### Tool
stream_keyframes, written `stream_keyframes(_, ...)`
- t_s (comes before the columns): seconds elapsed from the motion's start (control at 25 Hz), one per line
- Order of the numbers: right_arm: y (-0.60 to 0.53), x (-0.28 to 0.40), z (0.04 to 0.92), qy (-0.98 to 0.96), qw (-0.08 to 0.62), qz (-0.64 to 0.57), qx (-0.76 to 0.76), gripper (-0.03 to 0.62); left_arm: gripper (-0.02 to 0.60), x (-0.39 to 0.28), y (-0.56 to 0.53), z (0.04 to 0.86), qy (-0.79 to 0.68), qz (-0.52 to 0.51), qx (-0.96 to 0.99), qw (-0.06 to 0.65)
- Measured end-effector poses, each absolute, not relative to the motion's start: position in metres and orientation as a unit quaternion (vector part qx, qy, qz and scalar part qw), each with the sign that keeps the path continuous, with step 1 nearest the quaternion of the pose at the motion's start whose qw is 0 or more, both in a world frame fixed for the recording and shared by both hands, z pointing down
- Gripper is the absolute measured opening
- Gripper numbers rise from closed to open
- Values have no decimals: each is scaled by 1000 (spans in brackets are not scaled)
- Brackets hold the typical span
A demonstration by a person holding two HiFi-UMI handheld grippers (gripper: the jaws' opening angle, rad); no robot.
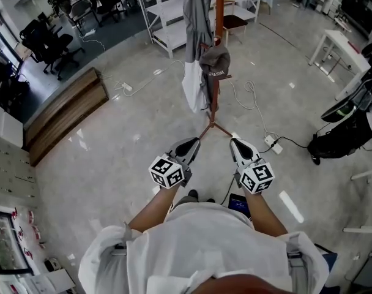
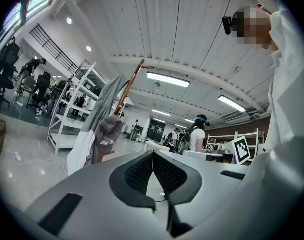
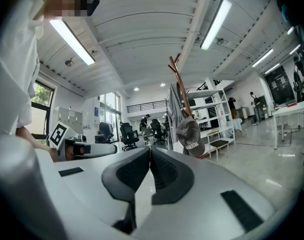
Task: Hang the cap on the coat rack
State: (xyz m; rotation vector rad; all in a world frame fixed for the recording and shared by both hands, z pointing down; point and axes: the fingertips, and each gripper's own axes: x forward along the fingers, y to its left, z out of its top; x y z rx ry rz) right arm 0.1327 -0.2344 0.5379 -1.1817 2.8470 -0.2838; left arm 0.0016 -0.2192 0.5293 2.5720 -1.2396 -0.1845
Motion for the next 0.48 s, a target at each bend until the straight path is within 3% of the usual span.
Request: stream_keyframes(0.48,-243,164,541,906,21,-86,-414,25,18,30,-222,528,-421,-61,894,143)
